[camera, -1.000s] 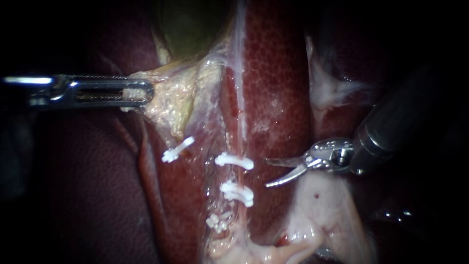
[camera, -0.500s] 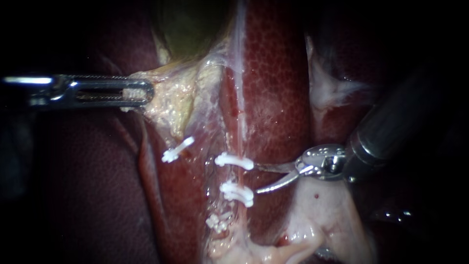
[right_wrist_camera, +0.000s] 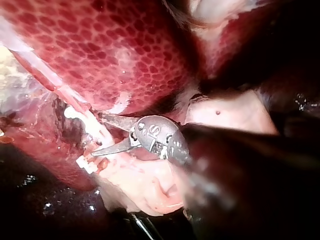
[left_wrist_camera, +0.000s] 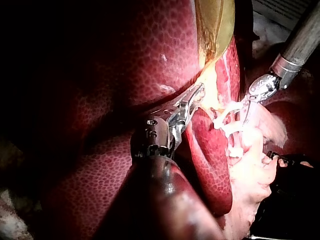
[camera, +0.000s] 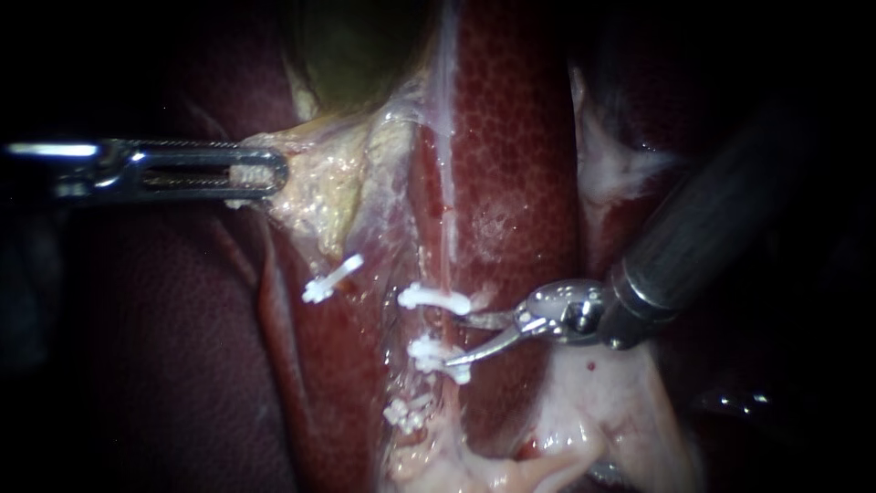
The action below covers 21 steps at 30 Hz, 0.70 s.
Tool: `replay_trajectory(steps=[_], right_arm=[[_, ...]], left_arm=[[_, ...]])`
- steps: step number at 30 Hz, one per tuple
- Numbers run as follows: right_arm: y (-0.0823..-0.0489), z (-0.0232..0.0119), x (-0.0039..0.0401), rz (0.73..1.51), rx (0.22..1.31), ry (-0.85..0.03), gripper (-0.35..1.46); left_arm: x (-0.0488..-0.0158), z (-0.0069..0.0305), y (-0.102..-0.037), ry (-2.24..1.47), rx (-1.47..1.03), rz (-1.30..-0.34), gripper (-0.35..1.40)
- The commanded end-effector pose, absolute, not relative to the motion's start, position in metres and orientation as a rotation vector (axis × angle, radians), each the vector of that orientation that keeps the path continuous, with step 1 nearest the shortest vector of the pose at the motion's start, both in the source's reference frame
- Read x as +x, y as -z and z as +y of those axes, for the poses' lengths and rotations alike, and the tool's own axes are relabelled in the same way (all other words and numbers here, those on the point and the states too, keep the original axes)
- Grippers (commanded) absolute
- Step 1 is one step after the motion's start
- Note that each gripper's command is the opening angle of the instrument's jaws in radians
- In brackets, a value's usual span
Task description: Go to the cutting position right tube
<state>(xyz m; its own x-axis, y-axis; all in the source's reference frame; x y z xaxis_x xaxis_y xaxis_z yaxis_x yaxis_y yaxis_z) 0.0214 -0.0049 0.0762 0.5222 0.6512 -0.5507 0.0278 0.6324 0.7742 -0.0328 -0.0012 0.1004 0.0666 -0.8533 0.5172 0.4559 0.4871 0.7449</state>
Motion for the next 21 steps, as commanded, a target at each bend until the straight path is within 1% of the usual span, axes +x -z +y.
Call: replay_trajectory(steps=[1, 11, 14, 15, 21], right_arm=[[-0.0763, -0.0049, 0.0216, 0.964, 0.829, -0.43, 0.98], [-0.0766, -0.0054, 0.0232, 0.982, 0.857, -0.433, 0.98], [-0.0766, -0.0056, 0.0235, 0.986, 0.887, -0.429, 0.98], [-0.0765, -0.0057, 0.0236, 0.984, 0.914, -0.416, 0.98], [-0.0761, -0.0062, 0.0241, 0.998, 0.952, -0.41, 0.94]], left_arm=[[-0.0328, -0.0012, -0.1004, 1.037, 0.442, -1.112, -0.35], [-0.0329, -0.0013, -0.1005, 1.037, 0.44, -1.112, -0.35], [-0.0329, -0.0013, -0.1005, 1.037, 0.44, -1.112, -0.35], [-0.0329, -0.0013, -0.1005, 1.037, 0.44, -1.112, -0.35], [-0.0329, -0.0013, -0.1005, 1.037, 0.44, -1.112, -0.35]])
